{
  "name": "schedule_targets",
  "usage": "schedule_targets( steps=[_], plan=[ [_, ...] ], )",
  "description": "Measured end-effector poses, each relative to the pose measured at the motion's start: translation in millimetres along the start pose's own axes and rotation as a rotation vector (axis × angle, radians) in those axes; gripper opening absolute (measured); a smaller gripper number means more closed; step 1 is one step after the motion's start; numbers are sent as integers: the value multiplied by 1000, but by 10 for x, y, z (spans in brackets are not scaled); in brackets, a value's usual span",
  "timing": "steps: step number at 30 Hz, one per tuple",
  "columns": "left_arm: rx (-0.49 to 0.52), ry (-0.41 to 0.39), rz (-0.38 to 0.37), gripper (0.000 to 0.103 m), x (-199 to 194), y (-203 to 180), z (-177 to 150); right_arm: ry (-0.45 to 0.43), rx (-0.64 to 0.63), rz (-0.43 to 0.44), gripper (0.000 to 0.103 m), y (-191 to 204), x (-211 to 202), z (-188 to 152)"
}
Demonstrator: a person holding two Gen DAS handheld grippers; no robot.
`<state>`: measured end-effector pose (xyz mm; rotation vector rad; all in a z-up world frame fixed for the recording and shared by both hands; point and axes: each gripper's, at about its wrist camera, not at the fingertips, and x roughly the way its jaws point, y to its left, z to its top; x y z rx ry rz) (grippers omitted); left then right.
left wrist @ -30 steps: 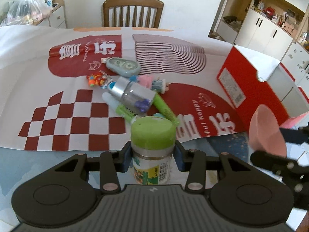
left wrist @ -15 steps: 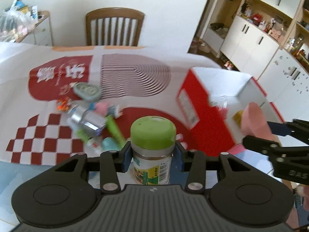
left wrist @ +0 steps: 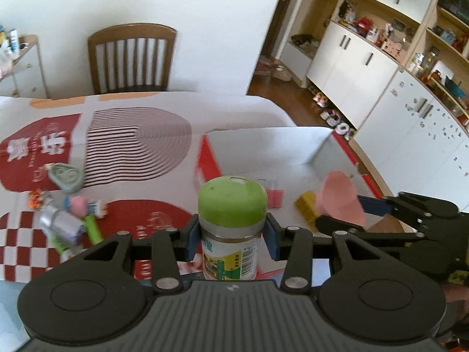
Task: Organize rigid objects
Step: 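Carry the pink heart dish and green-lidded jar into the shoebox with both grippers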
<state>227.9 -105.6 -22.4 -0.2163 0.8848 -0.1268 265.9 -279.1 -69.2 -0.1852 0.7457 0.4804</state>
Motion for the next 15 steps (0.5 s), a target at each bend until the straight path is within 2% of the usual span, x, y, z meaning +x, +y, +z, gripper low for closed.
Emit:
schedule_targets(
  steps=[8, 15],
  plan=[
    [21, 25, -15, 43, 334, -414, 197, 29, 36, -1, 55, -442, 176, -14],
    [71, 114, 18, 43, 789, -660, 273, 78, 33, -9, 55, -781, 416, 37]
  ],
)
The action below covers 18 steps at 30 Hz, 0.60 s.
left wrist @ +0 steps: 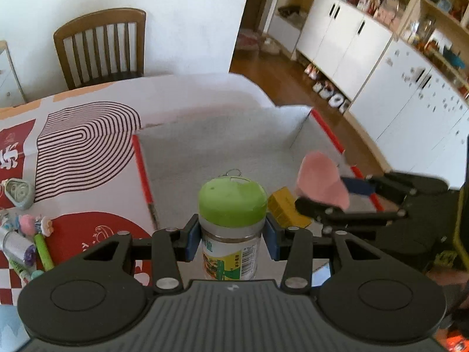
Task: Organize rigid objects
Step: 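Carry the pink heart dish and green-lidded jar into the shoebox with both grippers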
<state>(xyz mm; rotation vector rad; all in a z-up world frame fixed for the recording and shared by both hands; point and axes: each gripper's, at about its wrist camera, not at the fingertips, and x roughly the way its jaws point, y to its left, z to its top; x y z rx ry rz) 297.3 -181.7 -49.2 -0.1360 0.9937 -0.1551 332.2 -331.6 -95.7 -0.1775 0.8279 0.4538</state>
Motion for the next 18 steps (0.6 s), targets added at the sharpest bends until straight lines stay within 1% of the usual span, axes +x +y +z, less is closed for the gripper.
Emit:
schedule_targets(
  steps=[8, 18],
  plan=[
    [-1, 103, 55, 43, 560, -134, -26, 62, -52, -4, 55, -126, 347, 112],
    [-3, 171, 97, 43, 968, -250, -68, 139, -104, 12, 55, -142, 709, 232]
  ],
)
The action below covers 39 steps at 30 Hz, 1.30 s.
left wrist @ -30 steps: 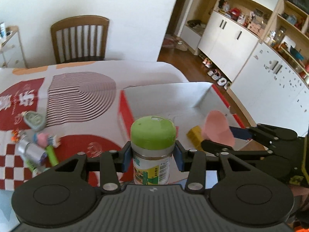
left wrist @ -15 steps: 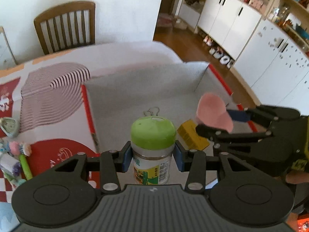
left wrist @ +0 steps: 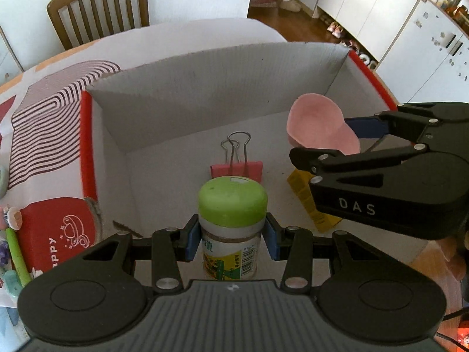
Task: Organize rigid objects
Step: 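Carry the pink heart dish and green-lidded jar into the shoebox with both grippers, then release the pink dish from the right gripper while the left gripper releases the jar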
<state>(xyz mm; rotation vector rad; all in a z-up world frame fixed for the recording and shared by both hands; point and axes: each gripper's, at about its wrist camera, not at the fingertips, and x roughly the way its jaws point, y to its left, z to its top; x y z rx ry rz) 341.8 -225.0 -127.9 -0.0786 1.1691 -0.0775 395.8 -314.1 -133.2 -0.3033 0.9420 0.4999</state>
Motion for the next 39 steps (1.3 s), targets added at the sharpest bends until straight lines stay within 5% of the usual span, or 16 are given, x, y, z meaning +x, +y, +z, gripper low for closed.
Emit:
schedule_targets(
  steps=[20, 25, 39],
  plan=[
    [3, 89, 19, 43, 355, -62, 133, 132, 26, 13, 54, -105, 302, 26],
    [-24, 94, 24, 43, 348, -34, 151, 124, 36, 9, 64, -92, 287, 33],
    [-46, -2, 8, 49, -35, -67, 33, 63, 60, 16, 73, -66, 15, 18]
  ],
)
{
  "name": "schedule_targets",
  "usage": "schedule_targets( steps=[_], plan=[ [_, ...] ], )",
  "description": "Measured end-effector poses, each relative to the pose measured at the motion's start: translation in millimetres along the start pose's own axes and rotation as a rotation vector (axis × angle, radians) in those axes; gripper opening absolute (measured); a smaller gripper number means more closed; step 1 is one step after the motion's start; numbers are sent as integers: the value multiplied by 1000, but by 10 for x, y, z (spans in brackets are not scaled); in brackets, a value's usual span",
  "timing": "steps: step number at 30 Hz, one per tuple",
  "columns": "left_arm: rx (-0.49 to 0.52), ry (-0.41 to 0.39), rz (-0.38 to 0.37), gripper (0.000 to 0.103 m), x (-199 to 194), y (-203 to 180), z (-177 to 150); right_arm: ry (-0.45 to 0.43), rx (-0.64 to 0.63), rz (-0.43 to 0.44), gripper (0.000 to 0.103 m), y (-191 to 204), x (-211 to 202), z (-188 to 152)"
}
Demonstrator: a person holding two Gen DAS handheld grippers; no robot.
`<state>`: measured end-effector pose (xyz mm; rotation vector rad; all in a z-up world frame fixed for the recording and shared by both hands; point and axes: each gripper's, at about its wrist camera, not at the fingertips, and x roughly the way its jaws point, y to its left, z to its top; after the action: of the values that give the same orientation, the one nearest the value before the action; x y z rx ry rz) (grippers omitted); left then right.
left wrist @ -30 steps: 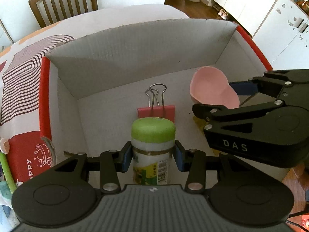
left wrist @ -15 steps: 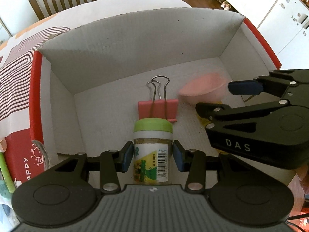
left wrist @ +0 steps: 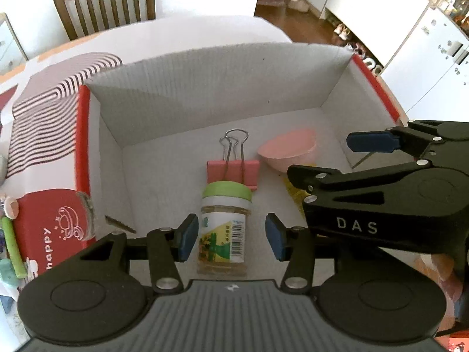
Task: Organize rigid objects
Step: 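Release the pink dish from the right gripper while the left gripper releases the jar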
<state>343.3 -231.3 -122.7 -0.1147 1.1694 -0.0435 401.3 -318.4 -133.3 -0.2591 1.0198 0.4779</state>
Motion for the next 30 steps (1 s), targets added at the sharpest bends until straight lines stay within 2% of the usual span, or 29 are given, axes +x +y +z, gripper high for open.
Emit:
schedule_targets(
  steps=[9, 19, 26, 30],
  plan=[
    [-13, -82, -7, 49, -341, 23, -181, -53, 12, 24, 77, 45, -303, -81],
    [-20, -155, -75, 49, -854, 89, -381, -119, 9, 51, 83, 134, -688, -155],
    [-27, -220, -92, 50, -1141, 122, -517, -159, 16, 75, 84, 209, -897, -203],
    [-24, -267, -74, 57, -1276, 148, -620, -187, 19, 80, 87, 263, -1011, -242]
  ],
)
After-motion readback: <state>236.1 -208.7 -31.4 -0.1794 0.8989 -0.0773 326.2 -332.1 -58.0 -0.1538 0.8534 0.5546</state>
